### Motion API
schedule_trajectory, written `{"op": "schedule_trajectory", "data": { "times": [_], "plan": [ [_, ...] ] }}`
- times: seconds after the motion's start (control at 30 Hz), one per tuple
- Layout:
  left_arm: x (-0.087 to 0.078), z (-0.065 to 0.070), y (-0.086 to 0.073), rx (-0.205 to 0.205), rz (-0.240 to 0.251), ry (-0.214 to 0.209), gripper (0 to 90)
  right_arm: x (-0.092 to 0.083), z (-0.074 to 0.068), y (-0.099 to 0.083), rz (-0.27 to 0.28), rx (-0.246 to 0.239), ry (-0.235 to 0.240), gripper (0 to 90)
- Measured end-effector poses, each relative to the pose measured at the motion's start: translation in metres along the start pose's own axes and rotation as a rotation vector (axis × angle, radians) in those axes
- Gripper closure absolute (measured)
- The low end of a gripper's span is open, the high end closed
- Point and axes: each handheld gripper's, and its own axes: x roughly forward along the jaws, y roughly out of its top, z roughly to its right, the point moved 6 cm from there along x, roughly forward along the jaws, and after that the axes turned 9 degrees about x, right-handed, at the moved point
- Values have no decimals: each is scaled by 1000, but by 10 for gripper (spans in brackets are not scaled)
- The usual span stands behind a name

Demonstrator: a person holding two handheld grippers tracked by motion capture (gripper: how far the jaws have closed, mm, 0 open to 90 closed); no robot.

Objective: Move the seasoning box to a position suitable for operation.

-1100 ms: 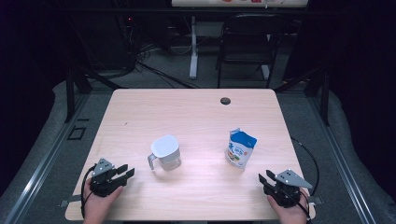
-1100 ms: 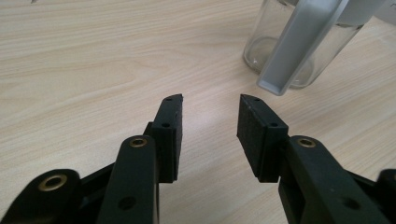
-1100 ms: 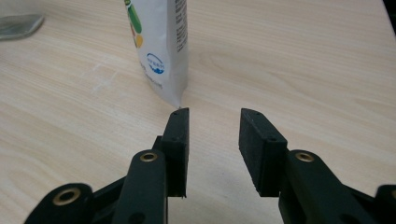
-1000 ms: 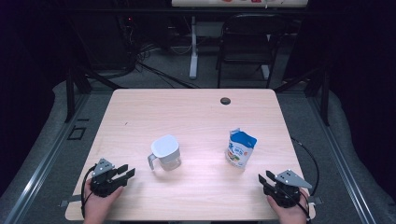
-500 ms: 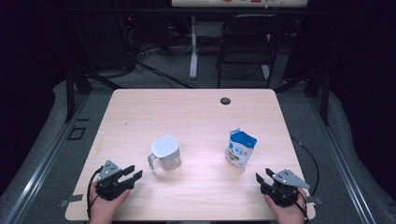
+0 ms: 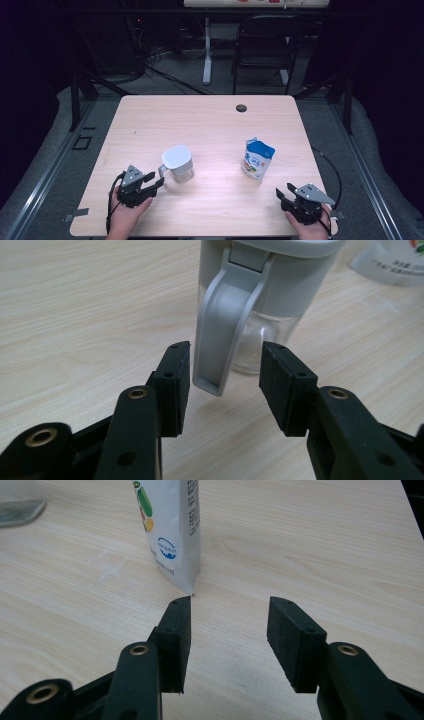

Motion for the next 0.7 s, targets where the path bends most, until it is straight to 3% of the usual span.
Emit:
{"op": "schedule_trajectory", "data": {
  "times": [0.3, 0.7],
  "plan": [
    [15, -4, 5, -6, -14, 32, 564, -4, 2, -2, -4, 6, 2, 527],
    [21, -5, 5, -16, 27, 47, 629, -10, 9, -9, -15, 21, -16, 521]
  ]
}}
